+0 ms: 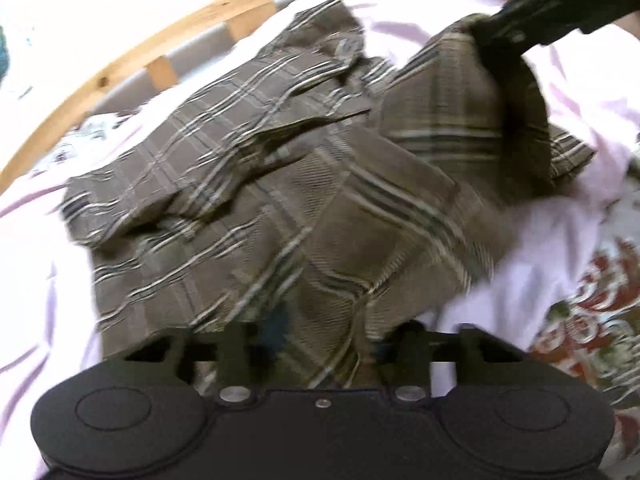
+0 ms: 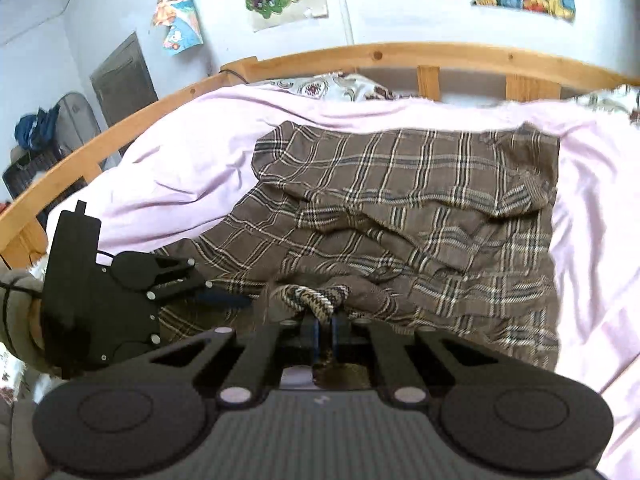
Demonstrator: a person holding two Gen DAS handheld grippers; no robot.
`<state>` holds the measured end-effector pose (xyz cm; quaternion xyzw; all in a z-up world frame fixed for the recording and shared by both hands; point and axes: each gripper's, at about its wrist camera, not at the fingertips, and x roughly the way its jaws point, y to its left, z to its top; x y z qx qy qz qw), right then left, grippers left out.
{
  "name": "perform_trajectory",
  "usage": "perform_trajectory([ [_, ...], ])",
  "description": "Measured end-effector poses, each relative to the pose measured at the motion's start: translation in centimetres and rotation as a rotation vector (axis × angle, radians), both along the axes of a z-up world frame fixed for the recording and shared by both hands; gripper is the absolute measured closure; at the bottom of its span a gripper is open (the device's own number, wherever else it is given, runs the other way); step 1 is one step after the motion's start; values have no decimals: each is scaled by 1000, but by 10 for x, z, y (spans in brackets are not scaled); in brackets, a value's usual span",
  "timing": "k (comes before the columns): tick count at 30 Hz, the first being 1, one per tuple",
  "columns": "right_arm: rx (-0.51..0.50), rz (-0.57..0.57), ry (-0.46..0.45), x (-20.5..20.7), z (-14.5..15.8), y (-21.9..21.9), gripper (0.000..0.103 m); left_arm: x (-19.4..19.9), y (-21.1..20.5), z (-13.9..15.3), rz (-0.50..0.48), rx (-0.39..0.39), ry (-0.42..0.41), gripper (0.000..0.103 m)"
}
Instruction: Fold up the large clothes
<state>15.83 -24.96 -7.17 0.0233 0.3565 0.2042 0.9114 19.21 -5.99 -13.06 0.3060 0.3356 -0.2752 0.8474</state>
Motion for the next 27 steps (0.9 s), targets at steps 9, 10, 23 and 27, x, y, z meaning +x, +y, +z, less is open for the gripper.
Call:
perform_trajectory([
  [9, -242, 61, -36, -22, -35, 27, 86, -5, 15, 14, -59, -4, -45, 101],
  [10, -250, 58, -25, -22, -40, 28, 75, -2, 14, 16, -63, -13, -21, 101],
  [23, -455, 111, -77, -45, -101, 59, 36, 20, 16, 24, 14, -132, 131, 102],
  [27, -457, 36, -134, -44, -102, 60, 63, 5, 15, 14, -7, -91, 105, 97],
])
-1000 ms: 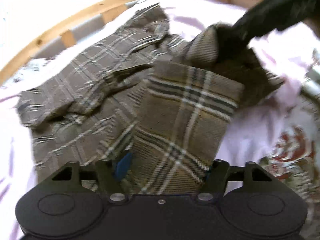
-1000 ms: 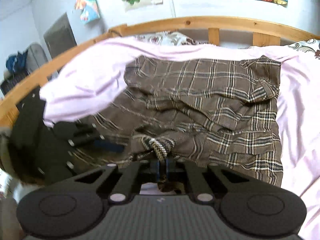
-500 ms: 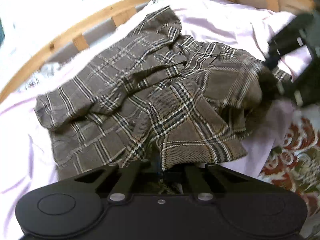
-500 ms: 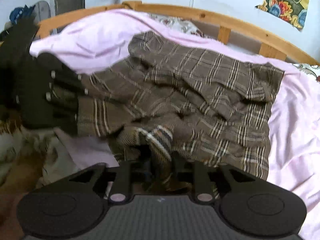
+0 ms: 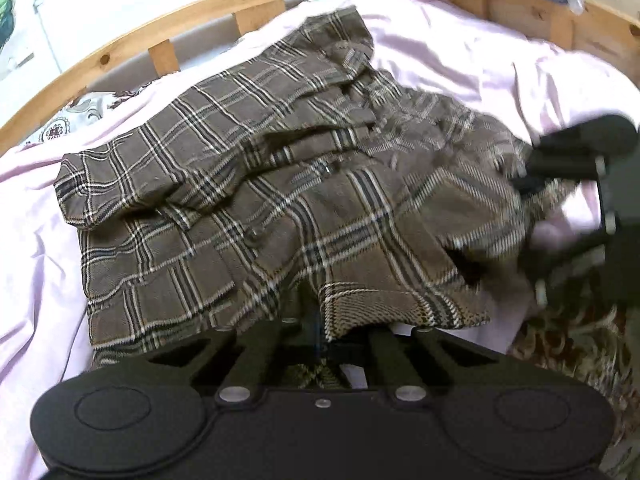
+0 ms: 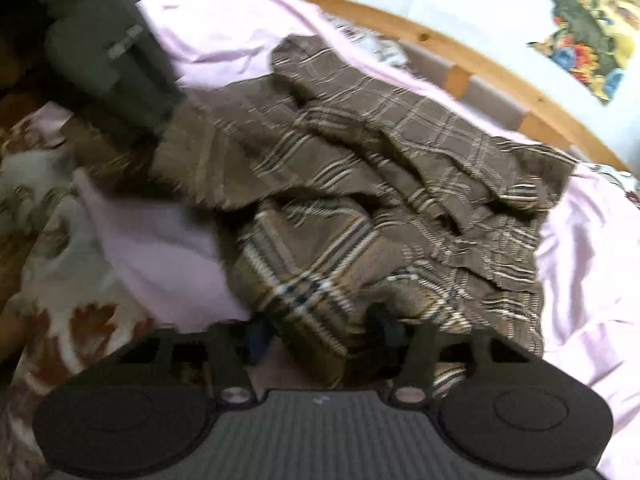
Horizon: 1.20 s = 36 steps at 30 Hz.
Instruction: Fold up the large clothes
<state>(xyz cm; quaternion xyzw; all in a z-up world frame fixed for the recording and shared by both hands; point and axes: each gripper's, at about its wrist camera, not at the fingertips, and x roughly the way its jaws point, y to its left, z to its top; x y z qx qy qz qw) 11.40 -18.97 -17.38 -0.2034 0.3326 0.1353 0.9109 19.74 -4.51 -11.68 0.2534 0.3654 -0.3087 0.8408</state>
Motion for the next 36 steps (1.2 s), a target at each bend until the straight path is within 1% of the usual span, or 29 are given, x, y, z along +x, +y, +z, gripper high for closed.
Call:
perform_trajectory([
  [1, 1, -15, -16, 2, 2, -2, 69, -5, 0, -4, -4, 15, -8, 94],
  [2, 3, -28, -34, 2, 4, -5, 84, -10, -1, -9, -11, 37, -24, 87],
  [3, 6, -35, -44, 2, 6, -7, 92, -15, -2, -13, -19, 63, -40, 82],
  [4, 9, -37, -50, 3, 7, -9, 96, -21, -4, -18, -26, 91, -59, 80],
  [5, 15, -33, -54, 4, 11, -11, 96, -26, -5, -22, -29, 122, -83, 79],
  [7, 17, -23, -57, 4, 16, -12, 97, -32, -5, -27, -37, 154, -116, 79],
  [8, 11, -20, -61, 3, 18, -12, 97, -34, -5, -29, -39, 161, -126, 84],
  [9, 10, -17, -64, 2, 20, -12, 97, -35, -5, -29, -38, 158, -133, 102],
  [11, 14, -9, -64, 0, 24, -12, 98, -38, -3, -23, -45, 134, -152, 102],
  [14, 11, 8, -67, -4, 29, -9, 98, -50, 0, -10, -77, 99, -231, 102],
  [16, 3, 10, -82, -10, 34, -8, 98, -59, 4, 1, -94, 80, -260, 102],
  [19, 11, 11, -106, -21, 46, -12, 98, -72, 9, 13, -103, 65, -262, 102],
  [22, 7, 19, -117, -32, 58, -14, 98, -80, 16, 22, -103, 56, -228, 103],
  [27, -23, 59, -119, -55, 74, -10, 98, -84, 30, 39, -77, 21, -176, 103],
  [31, -44, 54, -134, -59, 86, -10, 98, -84, 31, 53, -77, 9, -192, 103],
  [34, -69, 45, -162, -50, 94, -9, 98, -74, 25, 66, -72, 5, -229, 103],
  [36, -80, 48, -184, -40, 102, -9, 98, -58, 19, 77, -60, -8, -238, 103],
])
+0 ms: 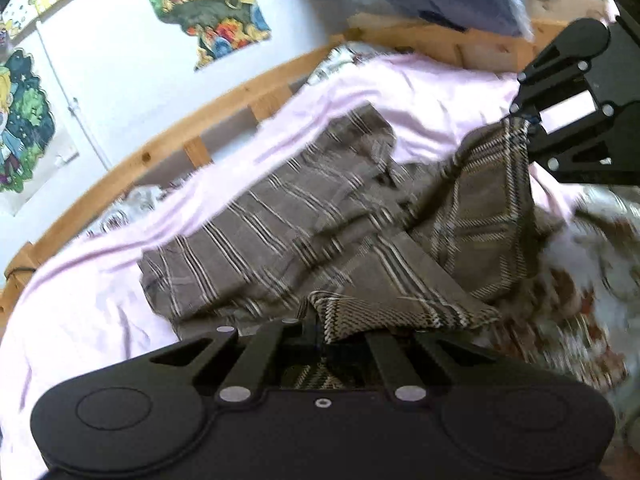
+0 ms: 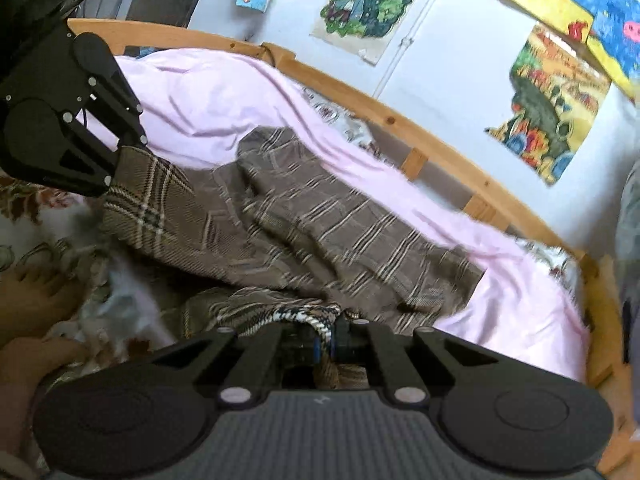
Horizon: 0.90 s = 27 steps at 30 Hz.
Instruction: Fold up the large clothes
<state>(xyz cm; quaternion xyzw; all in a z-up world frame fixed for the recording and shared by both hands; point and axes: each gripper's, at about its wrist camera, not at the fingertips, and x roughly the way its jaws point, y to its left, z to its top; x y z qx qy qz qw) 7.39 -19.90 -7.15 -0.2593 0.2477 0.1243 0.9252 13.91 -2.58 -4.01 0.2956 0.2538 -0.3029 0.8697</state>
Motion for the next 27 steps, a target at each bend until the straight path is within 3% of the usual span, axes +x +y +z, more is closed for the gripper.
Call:
perform_trajectory([
  [6, 15, 70, 14, 65, 38, -7, 98, 84, -29, 37, 35, -14, 33, 103],
  [11, 70, 75, 79, 155, 55, -23, 98, 183, -51, 52, 48, -19, 92, 103],
  [15, 140, 45, 143, 233, 52, -43, 98, 255, -67, 34, 82, 0, 111, 102],
  [19, 214, -24, 204, 312, 32, -66, 98, 317, -71, 8, 140, -37, 181, 102],
  [25, 276, -134, 311, 377, -16, -87, 95, 363, -59, -32, 230, -81, 340, 97],
  [27, 313, -170, 345, 388, -30, -94, 83, 369, -51, -39, 247, -111, 386, 89],
])
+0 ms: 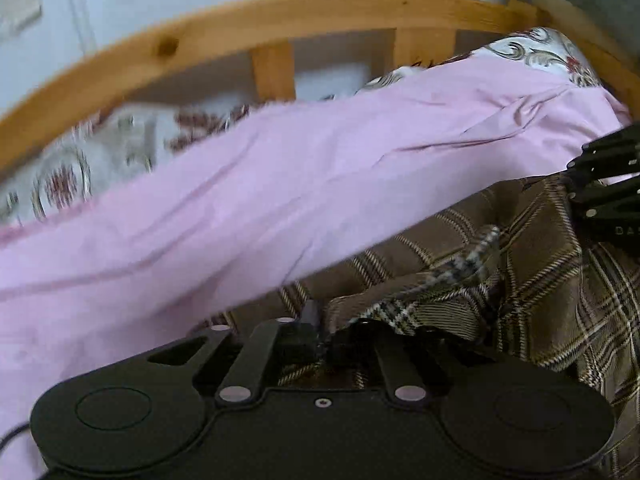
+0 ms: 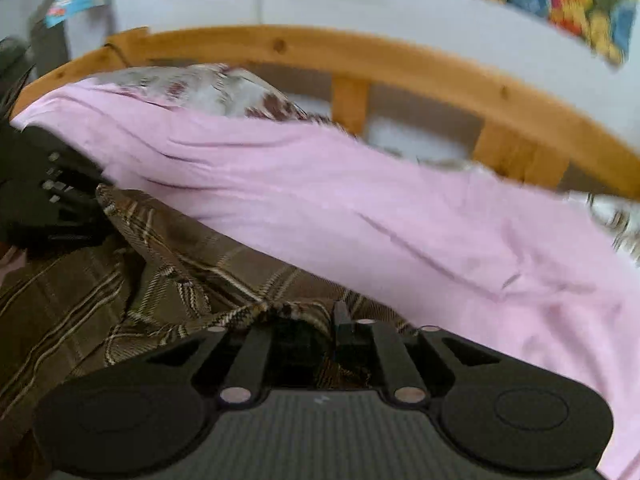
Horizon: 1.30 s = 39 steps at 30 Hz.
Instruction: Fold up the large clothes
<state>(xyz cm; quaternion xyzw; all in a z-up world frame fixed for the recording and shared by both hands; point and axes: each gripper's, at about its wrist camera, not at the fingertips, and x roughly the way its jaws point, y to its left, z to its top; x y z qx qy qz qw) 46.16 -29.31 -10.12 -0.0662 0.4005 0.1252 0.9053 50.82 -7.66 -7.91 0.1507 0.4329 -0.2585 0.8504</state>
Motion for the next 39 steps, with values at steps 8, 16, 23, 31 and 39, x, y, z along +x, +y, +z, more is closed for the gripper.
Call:
perform_trajectory([
  [8, 69, -49, 40, 6, 0, -15, 13, -8, 32, 21, 32, -132, -11, 15],
  [16, 49, -67, 24, -15, 21, -22, 0, -52, 67, 48, 0, -136, -96, 4],
  [23, 144, 8, -4, -54, 33, -30, 0, -128, 85, 36, -181, -68, -135, 3],
  [31, -142, 412, -82, -136, 1, 39, 5, -186, 72, 2, -486, 186, -244, 11],
  [39, -373, 589, -61, -150, -40, 78, 29, -177, 63, -15, -553, 274, -248, 60],
])
